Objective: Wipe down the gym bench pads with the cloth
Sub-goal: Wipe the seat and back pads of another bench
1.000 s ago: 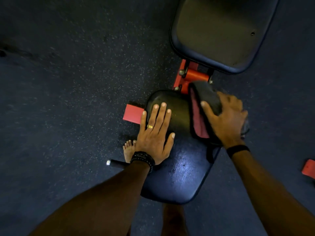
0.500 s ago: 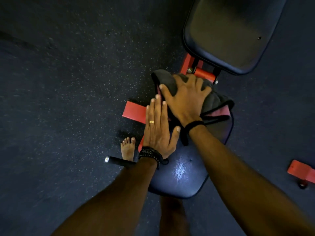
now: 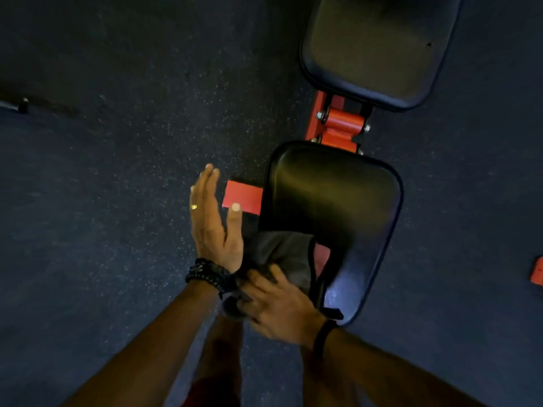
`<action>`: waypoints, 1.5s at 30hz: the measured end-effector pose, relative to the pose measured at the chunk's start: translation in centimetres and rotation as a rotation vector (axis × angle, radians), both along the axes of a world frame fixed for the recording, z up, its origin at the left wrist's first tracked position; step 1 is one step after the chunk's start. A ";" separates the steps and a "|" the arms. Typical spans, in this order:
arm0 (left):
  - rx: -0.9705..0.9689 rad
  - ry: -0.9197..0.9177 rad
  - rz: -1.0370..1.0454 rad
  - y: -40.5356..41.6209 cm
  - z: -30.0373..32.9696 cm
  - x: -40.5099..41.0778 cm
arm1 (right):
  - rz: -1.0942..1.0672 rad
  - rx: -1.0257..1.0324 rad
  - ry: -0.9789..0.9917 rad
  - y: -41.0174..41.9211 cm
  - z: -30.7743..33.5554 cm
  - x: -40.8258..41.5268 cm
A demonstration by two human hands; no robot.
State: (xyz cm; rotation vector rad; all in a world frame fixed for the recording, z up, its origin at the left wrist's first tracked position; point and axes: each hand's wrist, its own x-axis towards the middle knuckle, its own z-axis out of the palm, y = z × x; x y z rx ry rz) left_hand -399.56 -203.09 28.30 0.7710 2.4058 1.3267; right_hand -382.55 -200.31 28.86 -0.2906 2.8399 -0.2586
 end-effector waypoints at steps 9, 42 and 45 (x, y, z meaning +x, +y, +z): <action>-0.050 -0.059 -0.149 5.7 0.6 -0.8 | -0.752 0.172 0.197 12.9 -1.1 -13.5; -0.211 0.226 -0.567 9.6 -1.3 2.0 | -1.866 -0.051 0.242 21.6 -1.0 -0.4; -0.209 0.303 -0.621 10.8 -0.9 2.4 | -1.662 0.047 0.244 20.4 -1.2 0.7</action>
